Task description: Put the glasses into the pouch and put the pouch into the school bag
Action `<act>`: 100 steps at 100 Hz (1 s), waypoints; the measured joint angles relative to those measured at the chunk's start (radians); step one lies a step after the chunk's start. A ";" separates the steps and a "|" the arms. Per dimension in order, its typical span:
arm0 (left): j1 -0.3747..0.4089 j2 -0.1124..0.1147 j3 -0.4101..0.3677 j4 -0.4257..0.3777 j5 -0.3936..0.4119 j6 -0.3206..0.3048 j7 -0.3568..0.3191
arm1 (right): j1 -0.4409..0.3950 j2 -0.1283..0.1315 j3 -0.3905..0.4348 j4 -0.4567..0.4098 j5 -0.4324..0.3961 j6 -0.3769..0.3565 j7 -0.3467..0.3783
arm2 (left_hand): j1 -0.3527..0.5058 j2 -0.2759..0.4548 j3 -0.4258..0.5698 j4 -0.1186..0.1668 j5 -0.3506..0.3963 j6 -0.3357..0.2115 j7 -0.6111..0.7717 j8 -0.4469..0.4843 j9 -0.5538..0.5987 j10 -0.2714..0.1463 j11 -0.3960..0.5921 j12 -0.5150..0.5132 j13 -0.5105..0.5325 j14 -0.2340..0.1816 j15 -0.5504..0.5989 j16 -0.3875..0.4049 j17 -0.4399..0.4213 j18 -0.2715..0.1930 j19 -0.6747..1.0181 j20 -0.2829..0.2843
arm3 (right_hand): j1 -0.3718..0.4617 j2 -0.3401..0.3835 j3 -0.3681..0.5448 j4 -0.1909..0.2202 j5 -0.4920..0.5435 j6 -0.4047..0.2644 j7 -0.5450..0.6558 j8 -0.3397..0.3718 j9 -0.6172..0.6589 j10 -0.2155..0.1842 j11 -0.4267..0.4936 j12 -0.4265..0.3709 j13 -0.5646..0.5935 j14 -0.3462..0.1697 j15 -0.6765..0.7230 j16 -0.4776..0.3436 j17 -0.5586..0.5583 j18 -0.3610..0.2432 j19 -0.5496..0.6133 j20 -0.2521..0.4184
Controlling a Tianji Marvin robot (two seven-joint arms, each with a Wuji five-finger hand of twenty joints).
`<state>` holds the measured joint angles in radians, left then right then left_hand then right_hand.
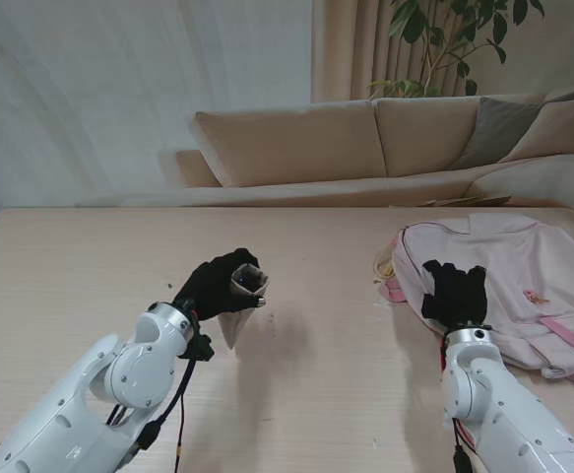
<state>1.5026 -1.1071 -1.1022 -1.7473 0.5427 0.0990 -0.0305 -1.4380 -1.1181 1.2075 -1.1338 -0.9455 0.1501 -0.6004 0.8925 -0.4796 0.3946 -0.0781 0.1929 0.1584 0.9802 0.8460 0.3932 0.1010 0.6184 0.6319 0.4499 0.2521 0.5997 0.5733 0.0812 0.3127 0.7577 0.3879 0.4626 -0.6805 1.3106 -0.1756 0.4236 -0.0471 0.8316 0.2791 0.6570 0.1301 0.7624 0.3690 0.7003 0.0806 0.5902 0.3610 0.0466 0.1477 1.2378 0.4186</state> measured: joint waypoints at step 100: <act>0.043 0.003 -0.052 -0.016 0.034 -0.040 -0.011 | 0.235 -0.035 -0.216 0.267 0.107 0.178 -0.027 | 0.002 0.001 0.000 0.000 0.000 -0.001 0.001 0.000 0.000 0.000 0.000 0.000 0.000 0.000 0.000 0.000 0.000 0.000 0.000 0.000 | 0.154 -0.242 0.050 -0.118 0.509 -0.102 0.275 0.002 0.587 -0.002 0.083 -0.049 0.451 0.065 0.327 0.065 0.323 0.113 0.128 0.090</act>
<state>1.5452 -1.1044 -1.1540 -1.7634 0.5768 0.0594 -0.0414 -1.2032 -1.1527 0.9910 -0.8666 -0.8383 0.3286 -0.6277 0.8946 -0.4789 0.3945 -0.0781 0.1932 0.1571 0.9812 0.8461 0.3932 0.1011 0.6184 0.6319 0.4499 0.2521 0.5997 0.5733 0.0810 0.3132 0.7577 0.3879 0.6165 -0.9223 1.3605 -0.2935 0.9331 -0.1494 1.1061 0.2807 1.2436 0.1278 0.8450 0.3202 1.1516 0.1459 0.9175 0.4265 0.3701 0.2609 1.3661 0.5083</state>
